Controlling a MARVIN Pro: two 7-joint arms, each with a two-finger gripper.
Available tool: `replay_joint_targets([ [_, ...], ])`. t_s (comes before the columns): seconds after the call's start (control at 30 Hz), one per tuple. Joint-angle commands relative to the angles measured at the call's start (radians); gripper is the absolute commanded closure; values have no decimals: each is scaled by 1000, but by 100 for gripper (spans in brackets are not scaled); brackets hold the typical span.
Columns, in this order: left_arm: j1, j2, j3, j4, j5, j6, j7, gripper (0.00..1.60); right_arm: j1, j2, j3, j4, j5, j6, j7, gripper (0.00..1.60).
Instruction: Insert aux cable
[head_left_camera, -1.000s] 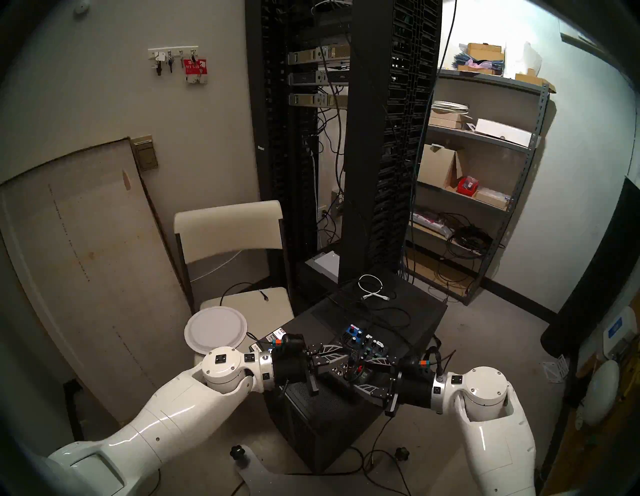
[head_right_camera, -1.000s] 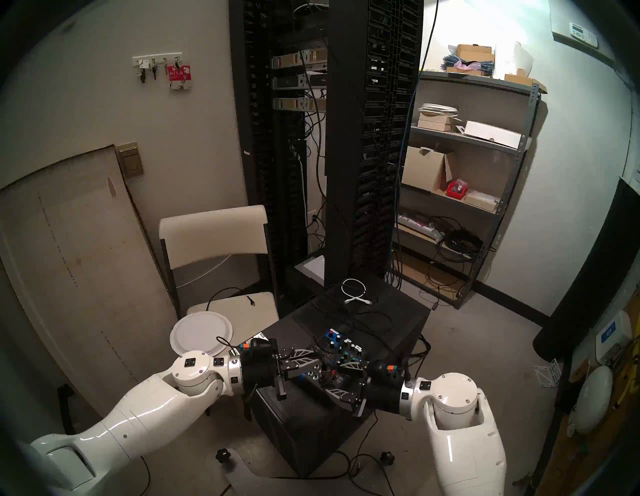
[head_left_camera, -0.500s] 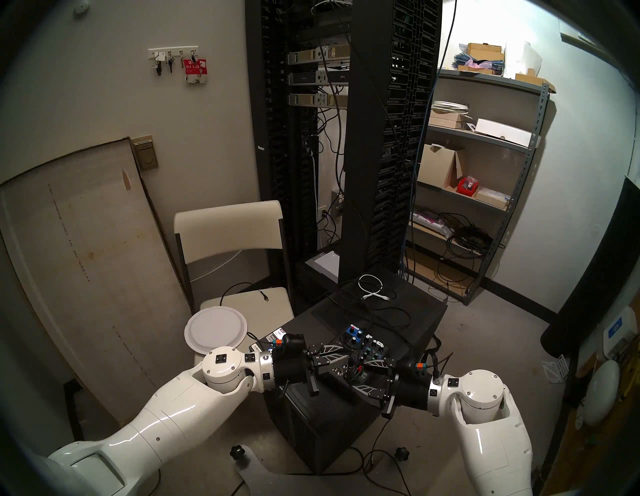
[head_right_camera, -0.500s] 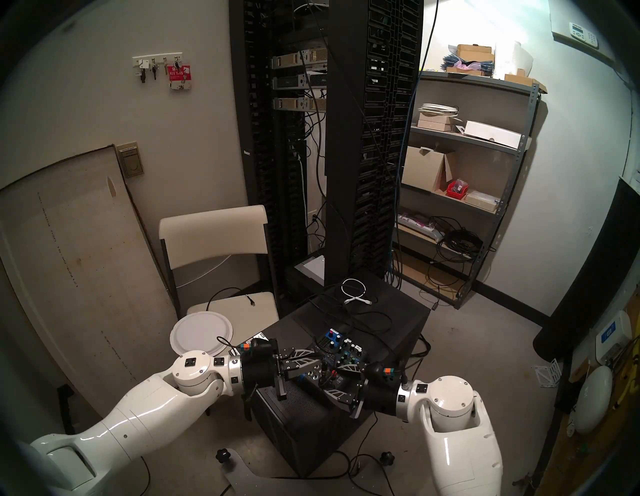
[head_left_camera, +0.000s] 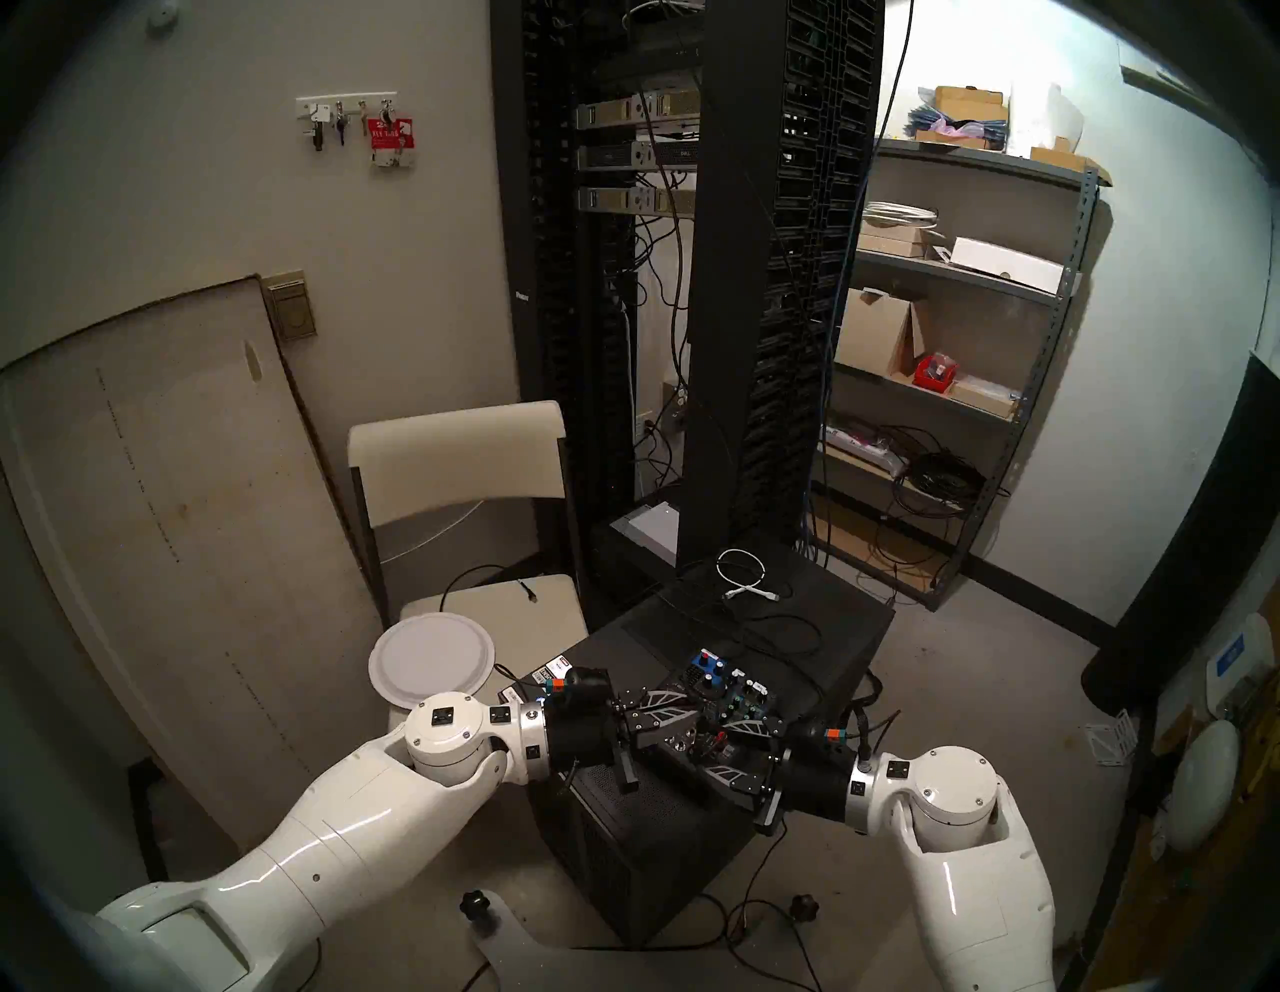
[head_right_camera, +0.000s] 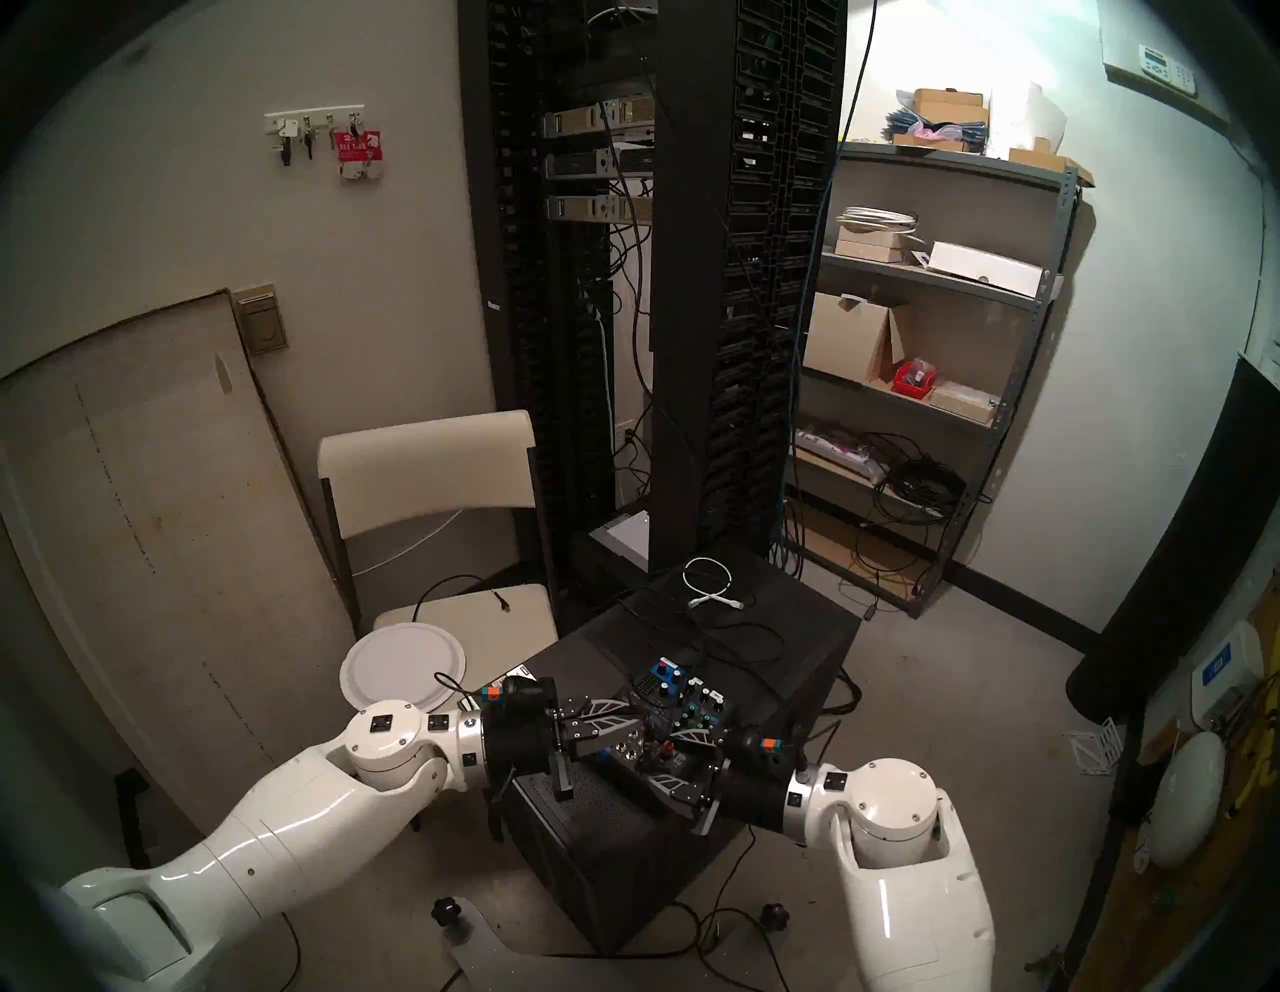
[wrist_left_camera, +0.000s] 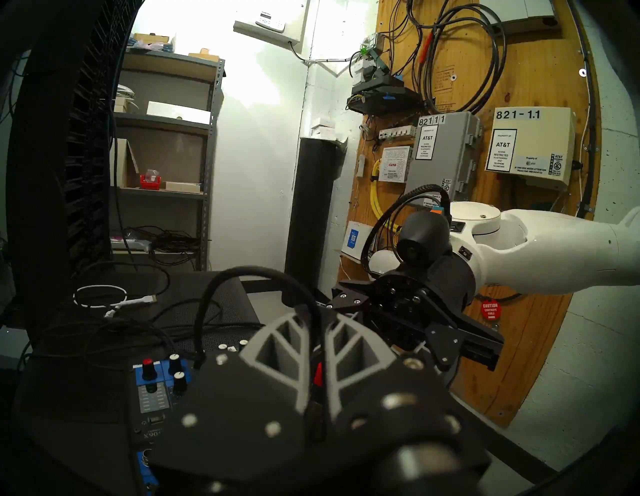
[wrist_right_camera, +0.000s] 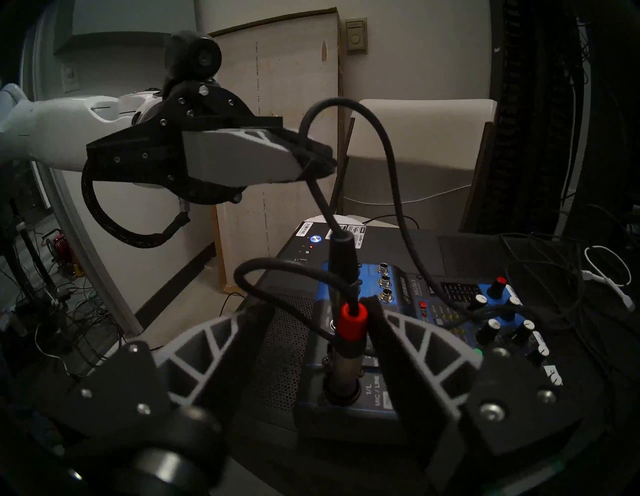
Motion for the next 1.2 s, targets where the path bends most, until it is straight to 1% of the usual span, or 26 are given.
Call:
replay_joint_targets([
  [0.0,-2,-6,-3,-16,-5,-4,2,139,15,-20,1,-1,9,-24,-20,59],
  [0.17,0,-6,-4,-15,-6,-5,1,139,16,-22,4,-1,10,-38,-31,55],
  [0.3,0,-7,-4,-14,-7,-5,-1,140,22,-24,-3,2,14,-38,-28,57],
  [0.43,0,-6,-4,-15,-7,-6,-1,139,24,-26,-8,4,15,-38,-26,67],
  [0.47,0,-6,-4,-16,-7,-6,0,139,25,-26,-9,4,15,-38,-26,72],
  [0.5,0,-6,-4,-17,-7,-5,-1,138,25,-26,-10,5,16,-38,-26,82],
  [0.53,1,-6,-4,-18,-8,-3,-2,139,25,-26,-12,6,17,-38,-24,87],
  [0.8,2,-4,-5,-21,-8,-2,-1,139,26,-30,-17,5,16,-39,-22,86],
  [1.07,-1,-4,-3,-18,-8,2,-8,138,28,-33,-18,5,11,-34,-24,81],
  [1.17,-4,-7,2,-13,-7,5,-14,137,30,-33,-19,7,10,-33,-22,75],
])
